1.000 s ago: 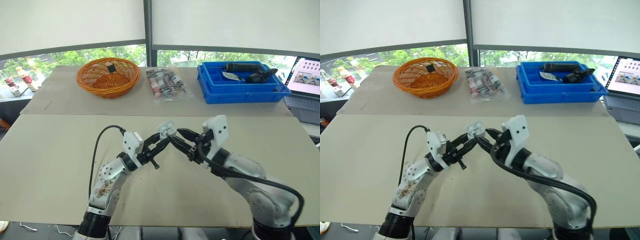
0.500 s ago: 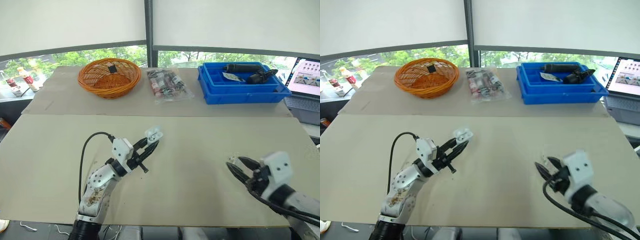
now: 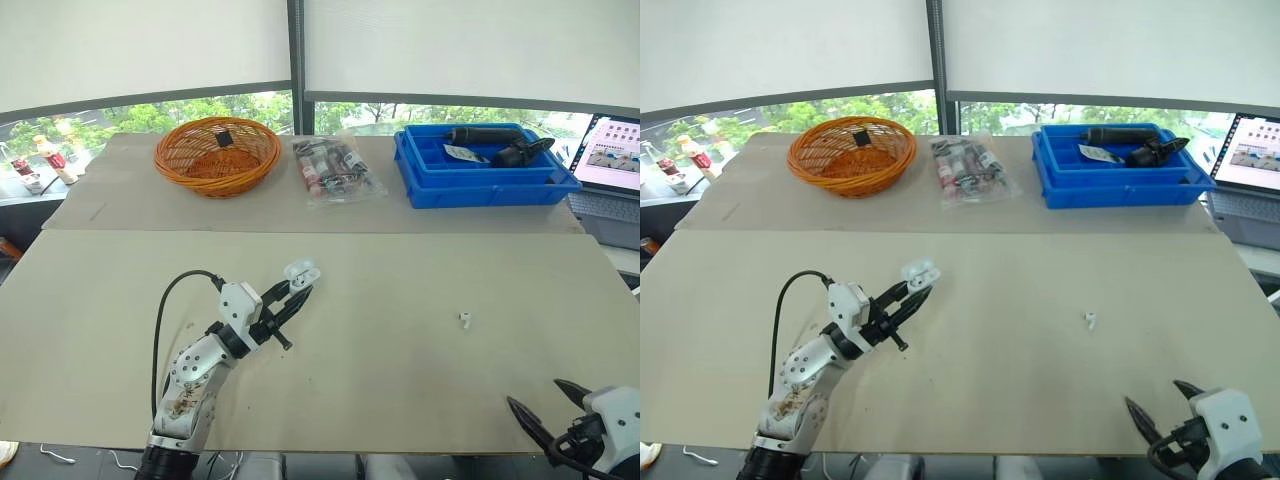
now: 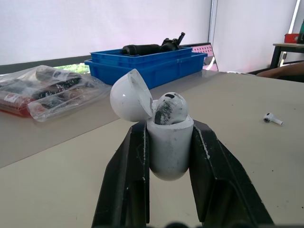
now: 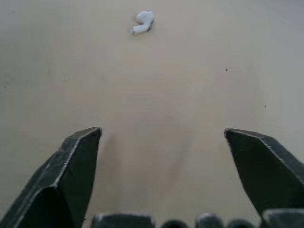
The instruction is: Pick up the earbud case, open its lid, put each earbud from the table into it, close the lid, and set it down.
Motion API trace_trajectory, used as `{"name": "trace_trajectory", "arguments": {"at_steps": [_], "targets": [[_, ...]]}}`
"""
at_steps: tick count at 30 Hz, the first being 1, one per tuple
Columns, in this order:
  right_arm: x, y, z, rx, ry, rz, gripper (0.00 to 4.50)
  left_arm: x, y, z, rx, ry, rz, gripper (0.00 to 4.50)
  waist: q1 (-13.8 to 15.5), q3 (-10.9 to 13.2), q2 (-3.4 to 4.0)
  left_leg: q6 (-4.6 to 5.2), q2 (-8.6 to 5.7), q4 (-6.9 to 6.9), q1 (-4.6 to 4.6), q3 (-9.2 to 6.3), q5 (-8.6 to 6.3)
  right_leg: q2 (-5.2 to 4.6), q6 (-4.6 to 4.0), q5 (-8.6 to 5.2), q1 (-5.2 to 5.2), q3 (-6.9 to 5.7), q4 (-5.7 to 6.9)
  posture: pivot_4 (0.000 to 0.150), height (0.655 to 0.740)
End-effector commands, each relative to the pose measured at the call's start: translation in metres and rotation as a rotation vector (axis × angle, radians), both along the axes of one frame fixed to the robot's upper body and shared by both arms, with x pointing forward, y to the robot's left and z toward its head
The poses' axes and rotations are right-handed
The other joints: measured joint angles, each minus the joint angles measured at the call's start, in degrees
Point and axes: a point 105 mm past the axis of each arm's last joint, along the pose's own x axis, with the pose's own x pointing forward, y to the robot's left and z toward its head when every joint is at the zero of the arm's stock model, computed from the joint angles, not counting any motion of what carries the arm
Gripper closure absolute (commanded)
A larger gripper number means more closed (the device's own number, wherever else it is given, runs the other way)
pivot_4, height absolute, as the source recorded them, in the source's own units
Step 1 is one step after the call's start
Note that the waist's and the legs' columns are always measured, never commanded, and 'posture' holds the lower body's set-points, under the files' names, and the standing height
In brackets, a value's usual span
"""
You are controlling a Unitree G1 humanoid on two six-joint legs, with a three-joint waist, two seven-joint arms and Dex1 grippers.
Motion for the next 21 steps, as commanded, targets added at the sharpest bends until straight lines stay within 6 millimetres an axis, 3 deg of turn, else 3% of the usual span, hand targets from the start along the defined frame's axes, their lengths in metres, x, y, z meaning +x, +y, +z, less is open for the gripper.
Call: {"name": "trace_trajectory", "arguments": {"at_steps": [1, 9, 21], "targets": [[0.003, 0.000, 0.008, -0.041, -0.033, 0.008, 0.00, -0.002, 0.001, 0.008, 0.003, -0.049, -0.002, 3.89, 0.02, 0.00, 0.00, 0.00, 0.00, 0.00, 0.00, 0.00, 0.00, 0.00, 0.00, 0.00, 0.00, 0.00, 0.00, 0.150, 0.7282], [0.048, 0.036, 0.019, 0.064, -0.093, -0.012, 0.00, -0.001, -0.001, 0.008, 0.006, -0.048, -0.011, 3.89, -0.15, -0.01, 0.02, 0.00, 0.00, 0.00, 0.01, 0.00, 0.00, 0.01, -0.02, 0.01, 0.00, 0.02, 0.04, 0.150, 0.7282], [0.109, 0.062, 0.021, 0.126, -0.111, -0.175, 0.00, -0.002, -0.003, 0.007, 0.018, -0.051, -0.019, 3.89, 0.12, -0.03, 0.04, -0.01, -0.01, 0.00, 0.02, -0.02, 0.01, 0.01, -0.04, 0.03, -0.03, 0.01, 0.09, 0.150, 0.7282]]}}
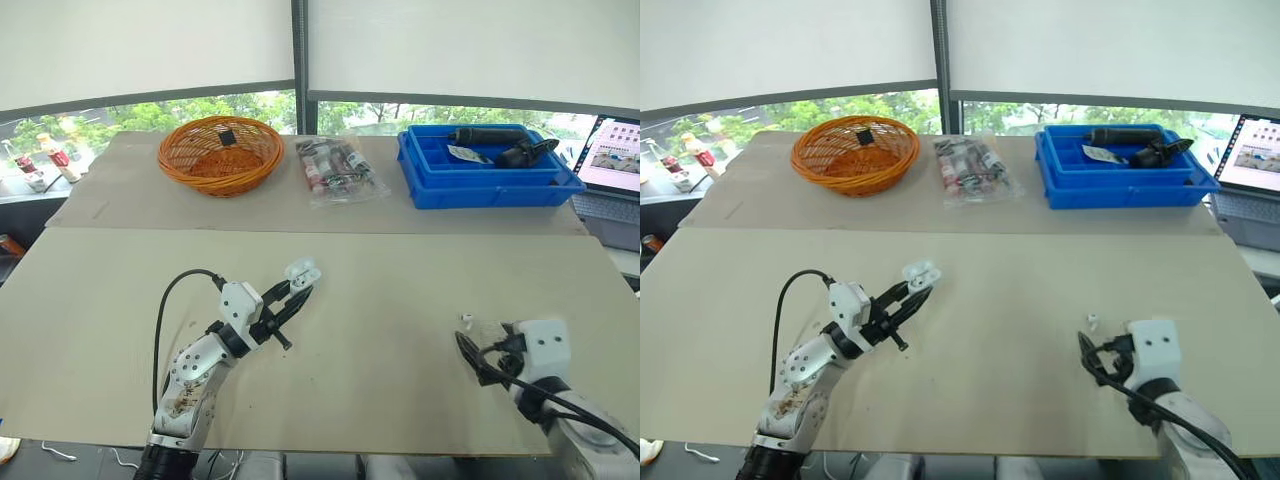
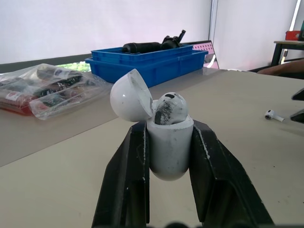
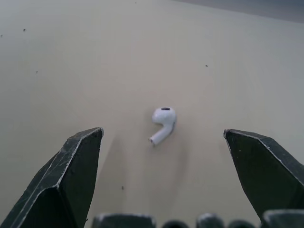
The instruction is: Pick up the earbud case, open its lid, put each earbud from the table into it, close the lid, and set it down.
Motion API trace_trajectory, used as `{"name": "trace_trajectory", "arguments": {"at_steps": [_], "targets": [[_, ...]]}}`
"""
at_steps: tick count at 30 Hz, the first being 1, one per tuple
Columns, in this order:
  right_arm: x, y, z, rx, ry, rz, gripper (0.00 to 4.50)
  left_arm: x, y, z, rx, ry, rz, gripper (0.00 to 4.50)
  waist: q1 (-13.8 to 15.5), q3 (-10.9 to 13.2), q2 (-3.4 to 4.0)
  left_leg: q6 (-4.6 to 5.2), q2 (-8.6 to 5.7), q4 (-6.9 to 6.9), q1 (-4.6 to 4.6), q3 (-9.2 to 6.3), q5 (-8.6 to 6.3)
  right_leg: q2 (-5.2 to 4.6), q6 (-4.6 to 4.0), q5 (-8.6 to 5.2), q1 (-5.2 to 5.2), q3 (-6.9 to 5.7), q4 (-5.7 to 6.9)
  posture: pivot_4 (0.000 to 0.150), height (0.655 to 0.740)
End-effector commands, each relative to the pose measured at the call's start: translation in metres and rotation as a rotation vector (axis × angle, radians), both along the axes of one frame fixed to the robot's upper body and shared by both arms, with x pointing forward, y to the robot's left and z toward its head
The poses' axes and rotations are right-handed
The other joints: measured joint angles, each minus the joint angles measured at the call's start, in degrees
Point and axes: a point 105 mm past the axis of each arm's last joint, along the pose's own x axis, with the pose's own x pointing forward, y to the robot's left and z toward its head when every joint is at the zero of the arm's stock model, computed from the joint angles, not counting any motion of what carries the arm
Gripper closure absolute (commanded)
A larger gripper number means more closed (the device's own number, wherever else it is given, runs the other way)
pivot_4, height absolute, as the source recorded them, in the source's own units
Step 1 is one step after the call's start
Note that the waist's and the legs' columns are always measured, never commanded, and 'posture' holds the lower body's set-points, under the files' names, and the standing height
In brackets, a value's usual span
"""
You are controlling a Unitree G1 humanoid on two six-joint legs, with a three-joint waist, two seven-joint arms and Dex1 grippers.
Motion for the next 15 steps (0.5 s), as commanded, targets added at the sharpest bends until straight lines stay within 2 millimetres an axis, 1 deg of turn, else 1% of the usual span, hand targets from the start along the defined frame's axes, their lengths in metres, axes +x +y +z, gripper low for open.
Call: {"name": "trace_trajectory", "arguments": {"at_steps": [1, 6, 9, 13, 15], "targets": [[0.012, 0.002, 0.001, 0.008, -0.005, -0.067, 0.00, -0.002, -0.002, 0.009, 0.002, -0.052, -0.012, 3.89, -0.18, 0.00, 0.01, 0.00, 0.00, 0.00, 0.01, 0.00, 0.00, 0.00, 0.00, 0.00, -0.01, 0.00, 0.02, 0.150, 0.7282], [0.021, -0.003, -0.007, 0.015, 0.042, -0.153, 0.00, -0.002, -0.003, 0.008, 0.002, -0.052, -0.013, 3.89, 0.01, 0.00, 0.01, 0.00, -0.03, 0.00, -0.05, -0.01, 0.00, -0.05, 0.01, 0.00, -0.02, -0.01, -0.03, 0.150, 0.7282], [0.021, -0.006, -0.011, 0.018, 0.069, -0.193, 0.00, -0.003, -0.003, 0.008, 0.002, -0.051, -0.015, 3.89, -0.17, -0.01, 0.02, 0.00, -0.02, 0.00, -0.04, -0.01, 0.00, -0.04, 0.01, 0.00, -0.03, -0.01, 0.00, 0.150, 0.7282], [0.018, -0.005, -0.019, 0.055, 0.111, -0.218, 0.00, -0.003, -0.004, 0.008, 0.002, -0.049, -0.017, 3.89, -0.20, -0.02, 0.02, 0.00, -0.01, 0.00, 0.00, -0.01, 0.00, -0.02, 0.01, 0.00, -0.01, -0.02, 0.03, 0.150, 0.7282], [0.017, -0.002, -0.023, 0.079, 0.132, -0.219, 0.54, -0.003, -0.005, 0.008, 0.002, -0.048, -0.019, 3.89, -0.19, -0.03, 0.01, 0.00, -0.01, 0.00, 0.00, -0.01, 0.00, -0.02, 0.01, 0.00, 0.00, -0.02, 0.02, 0.150, 0.7282]]}}
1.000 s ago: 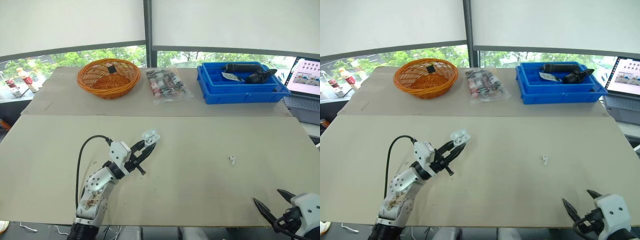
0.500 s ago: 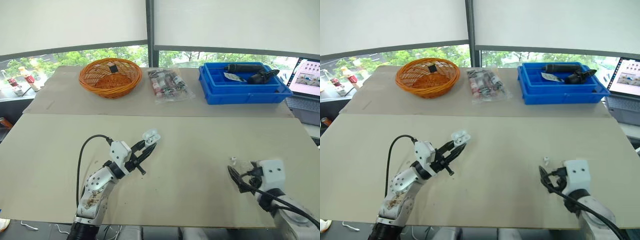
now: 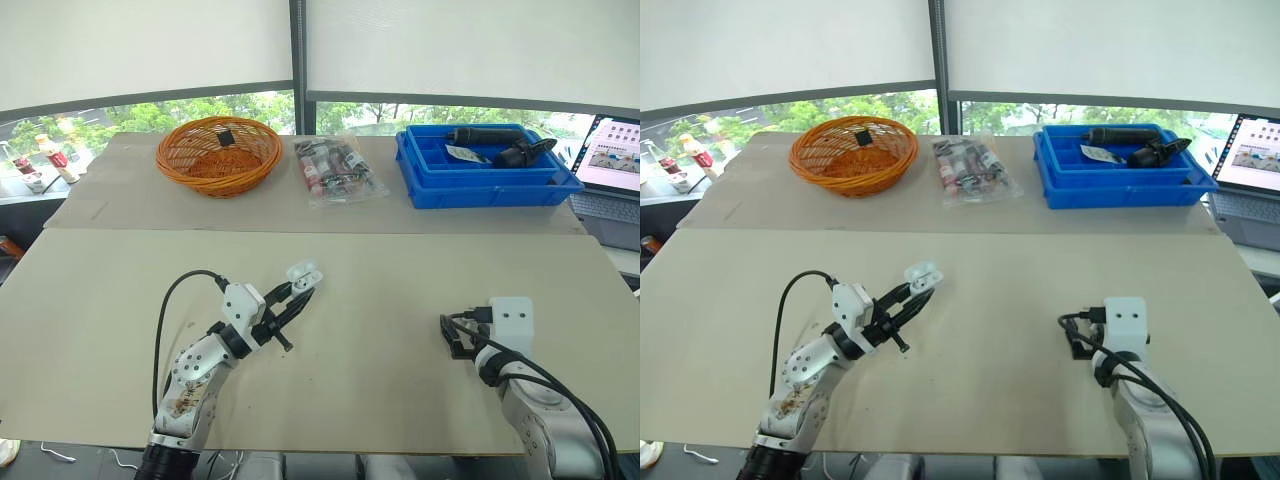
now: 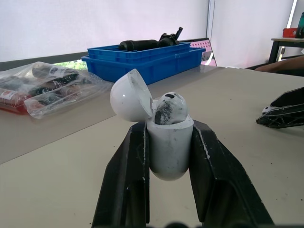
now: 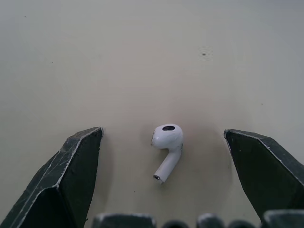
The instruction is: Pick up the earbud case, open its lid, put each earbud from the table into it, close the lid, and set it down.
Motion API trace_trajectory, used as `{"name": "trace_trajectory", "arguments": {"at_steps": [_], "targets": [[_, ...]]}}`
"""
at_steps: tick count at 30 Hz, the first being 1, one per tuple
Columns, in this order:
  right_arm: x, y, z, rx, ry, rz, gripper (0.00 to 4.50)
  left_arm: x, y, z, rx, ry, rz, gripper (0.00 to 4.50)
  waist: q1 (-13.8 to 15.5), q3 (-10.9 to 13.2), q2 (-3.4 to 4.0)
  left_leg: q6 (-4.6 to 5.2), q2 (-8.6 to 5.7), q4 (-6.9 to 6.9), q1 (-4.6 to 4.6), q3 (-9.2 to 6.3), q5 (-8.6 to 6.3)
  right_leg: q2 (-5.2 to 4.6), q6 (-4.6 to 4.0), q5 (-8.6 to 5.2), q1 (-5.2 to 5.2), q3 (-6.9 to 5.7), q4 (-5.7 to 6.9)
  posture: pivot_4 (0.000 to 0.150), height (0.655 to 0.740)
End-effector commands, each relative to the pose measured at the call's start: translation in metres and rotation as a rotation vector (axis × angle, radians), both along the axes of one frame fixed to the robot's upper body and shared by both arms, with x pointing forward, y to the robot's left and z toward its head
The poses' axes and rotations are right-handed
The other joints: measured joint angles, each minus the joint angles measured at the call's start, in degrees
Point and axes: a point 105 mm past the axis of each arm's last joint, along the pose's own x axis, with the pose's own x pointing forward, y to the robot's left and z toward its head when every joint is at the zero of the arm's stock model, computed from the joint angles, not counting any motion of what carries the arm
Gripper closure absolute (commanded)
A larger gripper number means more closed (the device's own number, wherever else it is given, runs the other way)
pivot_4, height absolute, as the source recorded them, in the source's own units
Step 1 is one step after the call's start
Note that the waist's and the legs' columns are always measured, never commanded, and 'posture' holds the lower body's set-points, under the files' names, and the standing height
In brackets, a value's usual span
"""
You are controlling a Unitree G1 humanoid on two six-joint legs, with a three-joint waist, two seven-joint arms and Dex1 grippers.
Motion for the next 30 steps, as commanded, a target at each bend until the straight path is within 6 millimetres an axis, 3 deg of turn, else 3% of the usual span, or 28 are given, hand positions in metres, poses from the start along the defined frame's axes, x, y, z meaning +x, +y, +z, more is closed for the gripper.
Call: {"name": "trace_trajectory", "arguments": {"at_steps": [1, 11, 16, 20, 23, 27, 30], "targets": [[-0.005, -0.003, -0.008, 0.023, 0.050, -0.038, 0.83, -0.003, -0.004, 0.009, -0.002, -0.052, -0.016, 3.89, 0.01, -0.01, 0.00, 0.00, 0.00, 0.00, 0.00, 0.00, 0.00, 0.00, 0.00, 0.00, 0.00, 0.00, 0.00, 0.150, 0.7282], [-0.003, -0.001, -0.013, 0.050, 0.070, -0.050, 4.19, -0.004, -0.005, 0.009, 0.000, -0.049, -0.021, 3.89, -0.23, -0.04, -0.05, 0.00, 0.01, 0.00, 0.01, -0.01, 0.00, 0.01, 0.00, 0.00, 0.00, -0.01, 0.00, 0.150, 0.7282], [-0.001, 0.006, -0.006, 0.029, 0.063, 0.062, 4.19, -0.004, -0.005, 0.009, 0.001, -0.048, -0.018, 3.89, -0.19, -0.04, -0.05, 0.00, 0.00, 0.00, 0.01, -0.01, 0.00, 0.01, 0.00, 0.00, 0.01, -0.01, -0.01, 0.150, 0.7282], [0.006, 0.022, 0.014, -0.060, 0.040, 0.384, 4.19, -0.007, -0.006, 0.008, 0.002, -0.040, -0.023, 3.89, -0.39, -0.04, -0.05, 0.00, 0.00, 0.00, 0.00, 0.01, 0.00, 0.01, 0.00, 0.00, 0.01, -0.01, -0.03, 0.150, 0.7282], [0.008, 0.024, 0.031, -0.153, 0.051, 0.614, 4.19, -0.012, -0.006, 0.008, 0.006, -0.038, -0.029, 3.89, -0.60, 0.03, 0.04, 0.01, 0.00, 0.00, 0.02, 0.03, -0.01, 0.01, 0.00, 0.00, 0.00, 0.02, -0.02, 0.150, 0.7282], [-0.010, 0.021, 0.036, -0.291, 0.158, 0.949, 4.19, -0.018, -0.004, 0.008, 0.012, -0.030, -0.026, 3.89, -0.16, 0.06, 0.04, 0.02, 0.00, 0.00, 0.00, 0.02, -0.01, 0.02, 0.01, 0.00, 0.02, -0.02, -0.07, 0.150, 0.7282], [-0.034, 0.008, 0.030, -0.417, 0.302, 1.185, 4.19, -0.023, -0.002, 0.007, 0.019, -0.019, -0.017, 3.89, 0.29, 0.08, 0.02, 0.02, -0.01, 0.00, -0.04, 0.00, -0.01, -0.02, 0.02, -0.01, 0.04, -0.06, -0.15, 0.150, 0.7282]]}}
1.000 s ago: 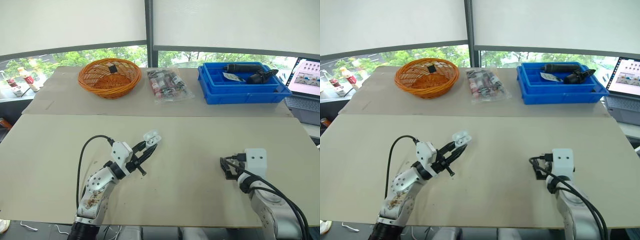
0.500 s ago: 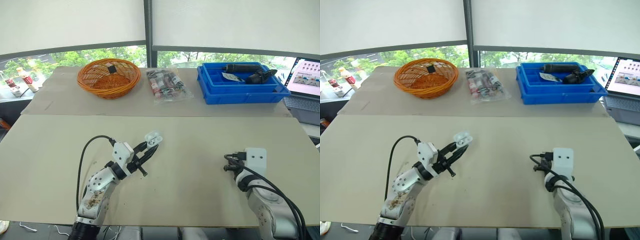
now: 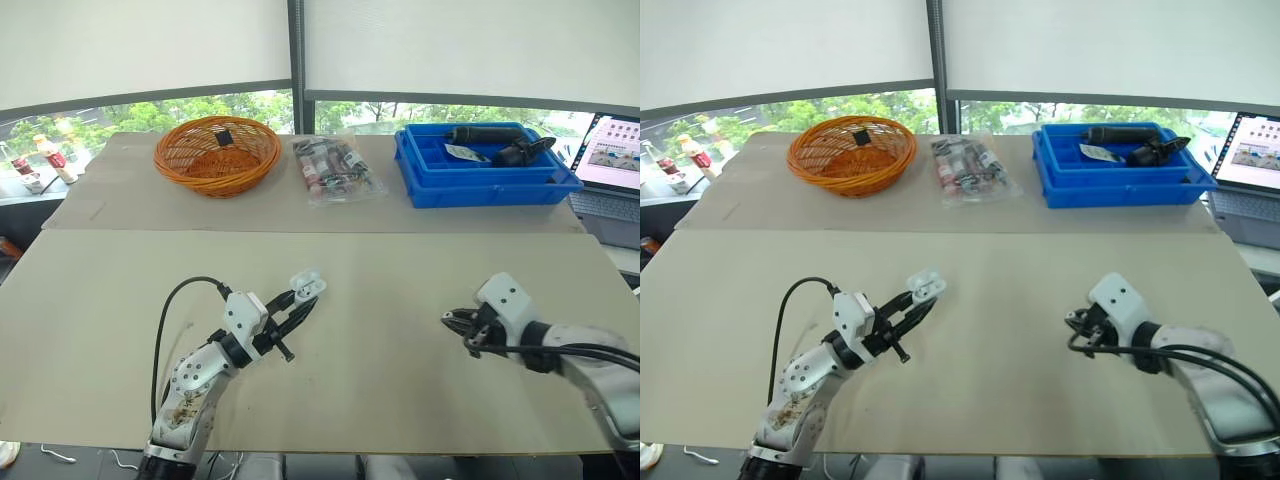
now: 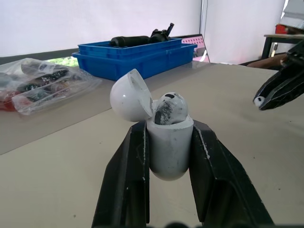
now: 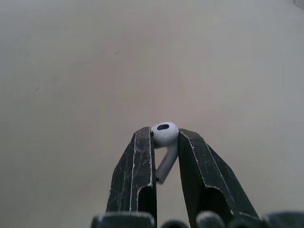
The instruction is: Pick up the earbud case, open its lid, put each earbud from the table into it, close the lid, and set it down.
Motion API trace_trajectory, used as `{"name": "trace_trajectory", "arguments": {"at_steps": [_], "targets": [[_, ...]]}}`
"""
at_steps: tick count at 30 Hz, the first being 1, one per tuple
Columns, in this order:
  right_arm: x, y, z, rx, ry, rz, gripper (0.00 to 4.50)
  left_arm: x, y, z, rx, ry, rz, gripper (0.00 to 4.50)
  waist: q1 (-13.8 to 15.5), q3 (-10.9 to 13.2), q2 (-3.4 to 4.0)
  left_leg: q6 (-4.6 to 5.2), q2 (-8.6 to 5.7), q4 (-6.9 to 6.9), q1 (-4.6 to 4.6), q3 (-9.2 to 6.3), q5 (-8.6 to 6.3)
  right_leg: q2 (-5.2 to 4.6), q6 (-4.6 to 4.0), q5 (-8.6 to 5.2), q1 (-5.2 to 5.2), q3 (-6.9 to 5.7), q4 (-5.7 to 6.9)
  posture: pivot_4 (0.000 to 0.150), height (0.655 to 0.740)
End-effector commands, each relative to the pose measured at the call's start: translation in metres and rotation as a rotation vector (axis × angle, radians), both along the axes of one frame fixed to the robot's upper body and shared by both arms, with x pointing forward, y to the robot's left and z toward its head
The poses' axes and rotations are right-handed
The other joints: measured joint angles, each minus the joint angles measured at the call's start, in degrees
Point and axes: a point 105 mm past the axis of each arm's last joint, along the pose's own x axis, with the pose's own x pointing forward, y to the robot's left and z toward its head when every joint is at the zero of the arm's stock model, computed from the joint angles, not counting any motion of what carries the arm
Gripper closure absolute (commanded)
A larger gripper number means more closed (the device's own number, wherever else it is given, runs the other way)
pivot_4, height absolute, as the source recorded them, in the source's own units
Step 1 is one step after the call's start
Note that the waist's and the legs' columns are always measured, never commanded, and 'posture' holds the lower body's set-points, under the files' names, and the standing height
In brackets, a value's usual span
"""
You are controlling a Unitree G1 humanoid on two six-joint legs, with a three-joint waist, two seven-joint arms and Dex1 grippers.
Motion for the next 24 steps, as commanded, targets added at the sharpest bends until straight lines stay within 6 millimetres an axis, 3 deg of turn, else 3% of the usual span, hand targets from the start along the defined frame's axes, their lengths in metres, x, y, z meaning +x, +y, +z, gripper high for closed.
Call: {"name": "trace_trajectory", "arguments": {"at_steps": [1, 9, 24], "targets": [[-0.024, -0.004, -0.002, -0.095, 0.099, 0.245, 4.19, -0.008, 0.001, 0.011, -0.002, -0.033, 0.000, 3.89, 0.15, 0.02, -0.04, 0.01, 0.00, 0.00, 0.00, 0.01, 0.00, 0.00, 0.00, 0.00, 0.01, 0.01, -0.02, 0.150, 0.7282], [-0.058, -0.021, -0.016, -0.287, 0.178, 0.532, 4.19, -0.017, 0.001, 0.010, 0.008, -0.004, -0.005, 3.89, 0.16, 0.04, -0.06, 0.00, 0.02, 0.02, 0.08, 0.06, 0.00, 0.02, 0.02, 0.03, 0.03, 0.05, 0.04, 0.150, 0.7282], [-0.053, -0.037, -0.028, -0.352, 0.210, 0.574, 4.19, -0.023, 0.001, 0.011, 0.010, 0.018, 0.003, 3.89, 0.53, 0.04, -0.09, -0.01, 0.01, 0.03, 0.15, 0.08, 0.01, 0.00, 0.01, 0.05, 0.10, 0.09, 0.05, 0.150, 0.7282]]}}
